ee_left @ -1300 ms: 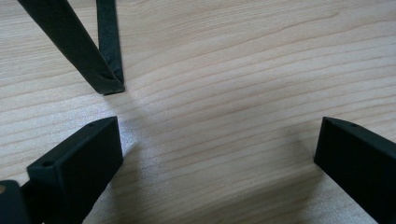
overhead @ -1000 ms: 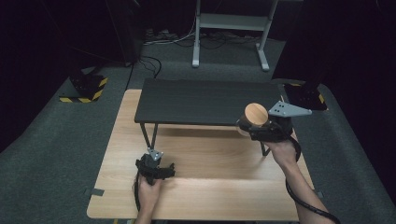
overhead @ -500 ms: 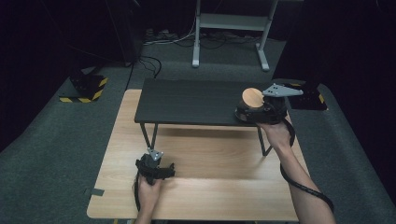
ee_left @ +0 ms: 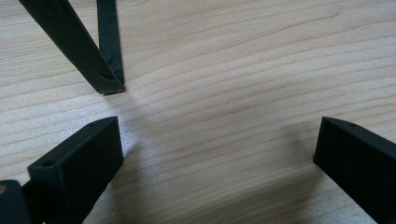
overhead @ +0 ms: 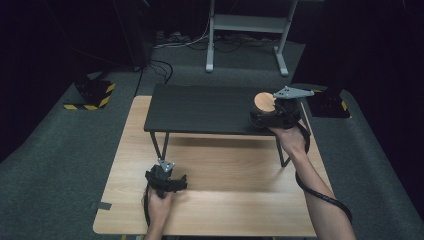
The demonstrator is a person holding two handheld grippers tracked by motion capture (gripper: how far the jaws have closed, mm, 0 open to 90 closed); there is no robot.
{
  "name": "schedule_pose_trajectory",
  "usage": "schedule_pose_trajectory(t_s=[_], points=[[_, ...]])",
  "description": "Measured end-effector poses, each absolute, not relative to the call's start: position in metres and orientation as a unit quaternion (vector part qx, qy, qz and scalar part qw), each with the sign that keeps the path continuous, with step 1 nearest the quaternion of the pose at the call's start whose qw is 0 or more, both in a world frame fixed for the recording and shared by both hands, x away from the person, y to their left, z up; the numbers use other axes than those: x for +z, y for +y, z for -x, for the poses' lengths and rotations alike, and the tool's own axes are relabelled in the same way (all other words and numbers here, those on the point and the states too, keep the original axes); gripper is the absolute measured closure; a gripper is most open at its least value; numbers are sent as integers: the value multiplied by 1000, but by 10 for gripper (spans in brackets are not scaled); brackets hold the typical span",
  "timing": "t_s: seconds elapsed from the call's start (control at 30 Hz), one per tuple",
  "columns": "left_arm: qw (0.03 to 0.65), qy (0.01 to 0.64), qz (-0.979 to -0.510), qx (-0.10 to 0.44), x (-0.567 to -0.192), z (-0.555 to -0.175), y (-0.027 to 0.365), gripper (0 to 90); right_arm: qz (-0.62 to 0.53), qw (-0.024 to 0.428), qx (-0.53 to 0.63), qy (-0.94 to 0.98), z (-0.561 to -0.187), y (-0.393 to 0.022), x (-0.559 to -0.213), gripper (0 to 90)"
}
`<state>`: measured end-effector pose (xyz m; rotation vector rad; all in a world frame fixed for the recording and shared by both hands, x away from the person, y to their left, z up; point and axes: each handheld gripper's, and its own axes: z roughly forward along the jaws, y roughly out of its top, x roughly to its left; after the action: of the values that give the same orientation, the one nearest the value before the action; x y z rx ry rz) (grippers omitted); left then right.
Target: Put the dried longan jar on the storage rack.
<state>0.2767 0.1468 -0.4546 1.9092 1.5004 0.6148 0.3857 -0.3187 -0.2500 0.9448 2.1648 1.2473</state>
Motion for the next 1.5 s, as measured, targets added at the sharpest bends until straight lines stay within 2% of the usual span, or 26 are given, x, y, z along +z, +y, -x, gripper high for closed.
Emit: schedule_pose_trajectory(t_s=[0.53,0.6,0.63,0.77,1.13,1.5], points=[[312,568,-724,234,-455,-277,146,13,-350,224,458,786,-393,-319,-253,244],[312,569,-724,234,-455,-277,146,13,-347,232,459,785,-389,-320,-253,156],[312,569,-724,234,-455,-277,146,13,-347,232,459,785,-389,-320,-253,156],[312,569,-724,234,-455,-277,146,13,-351,244,482,765,-373,-331,-257,87],[311,569,-724,235,-454,-277,146,15,-338,248,491,763,-339,-355,-271,84],[312,569,-724,236,-455,-276,146,14,-335,243,507,756,-284,-382,-309,92]])
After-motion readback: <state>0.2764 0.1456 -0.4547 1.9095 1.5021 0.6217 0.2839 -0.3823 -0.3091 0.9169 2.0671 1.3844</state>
